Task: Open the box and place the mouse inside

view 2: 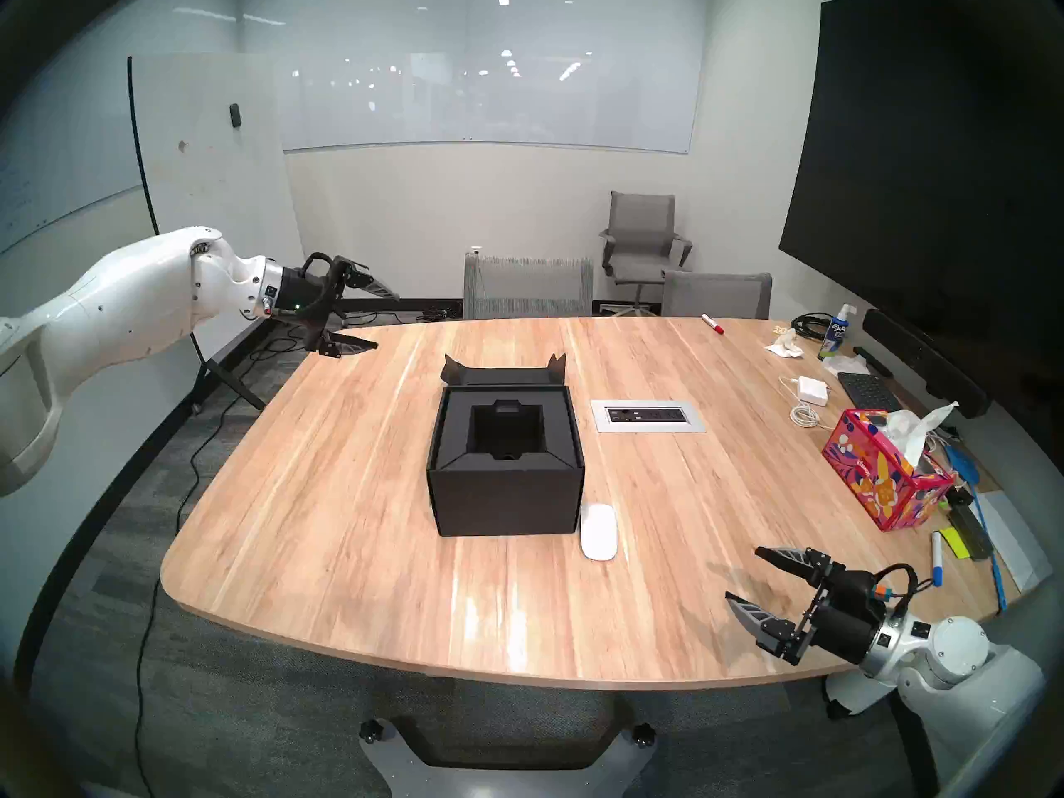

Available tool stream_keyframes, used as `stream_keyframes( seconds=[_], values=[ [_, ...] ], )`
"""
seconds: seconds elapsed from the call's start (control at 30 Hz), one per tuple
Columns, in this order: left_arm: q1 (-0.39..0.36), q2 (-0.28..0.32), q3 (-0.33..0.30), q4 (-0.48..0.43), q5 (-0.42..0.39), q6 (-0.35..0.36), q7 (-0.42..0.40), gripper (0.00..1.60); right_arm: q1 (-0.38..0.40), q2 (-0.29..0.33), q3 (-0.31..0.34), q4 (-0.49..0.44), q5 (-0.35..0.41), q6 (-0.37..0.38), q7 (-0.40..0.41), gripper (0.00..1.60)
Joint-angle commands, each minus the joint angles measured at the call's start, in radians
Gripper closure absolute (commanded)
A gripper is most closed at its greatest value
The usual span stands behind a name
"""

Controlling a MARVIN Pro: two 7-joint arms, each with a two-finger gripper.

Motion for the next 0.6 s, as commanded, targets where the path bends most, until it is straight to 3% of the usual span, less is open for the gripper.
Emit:
stream_keyframes(
  seconds=[0.0,0.57],
  values=[
    [-0.009,0.114,0.02,-0.065,0.047,-0.001,-0.048,0.0,0.002,0.0,0.003,-0.002,0.001,-0.001,0.0,0.0],
    [0.014,0.305,0.087,-0.251,0.277,-0.001,-0.24,0.0,0.002,0.001,0.002,-0.001,0.001,-0.001,0.0,0.0]
  ],
)
